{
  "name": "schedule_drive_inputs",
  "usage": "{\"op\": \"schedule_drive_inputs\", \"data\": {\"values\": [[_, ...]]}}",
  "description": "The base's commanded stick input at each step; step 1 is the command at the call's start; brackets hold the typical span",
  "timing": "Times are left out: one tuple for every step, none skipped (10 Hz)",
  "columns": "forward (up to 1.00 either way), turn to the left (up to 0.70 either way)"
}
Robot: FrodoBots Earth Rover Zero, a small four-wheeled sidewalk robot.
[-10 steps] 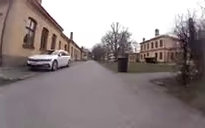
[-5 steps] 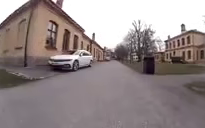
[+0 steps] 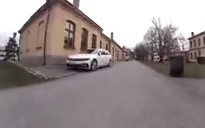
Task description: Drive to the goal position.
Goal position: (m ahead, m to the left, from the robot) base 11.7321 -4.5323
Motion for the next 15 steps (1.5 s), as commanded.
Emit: {"op": "schedule_drive_inputs", "data": {"values": [[1.00, 0.00], [1.00, 0.00], [1.00, 0.00], [1.00, 0.00], [1.00, 0.00], [1.00, 0.00], [1.00, 0.00], [1.00, 0.00], [1.00, 0.00], [1.00, 0.00], [1.00, 0.00], [1.00, 0.00], [1.00, 0.00], [1.00, 0.00], [1.00, -0.11]]}}
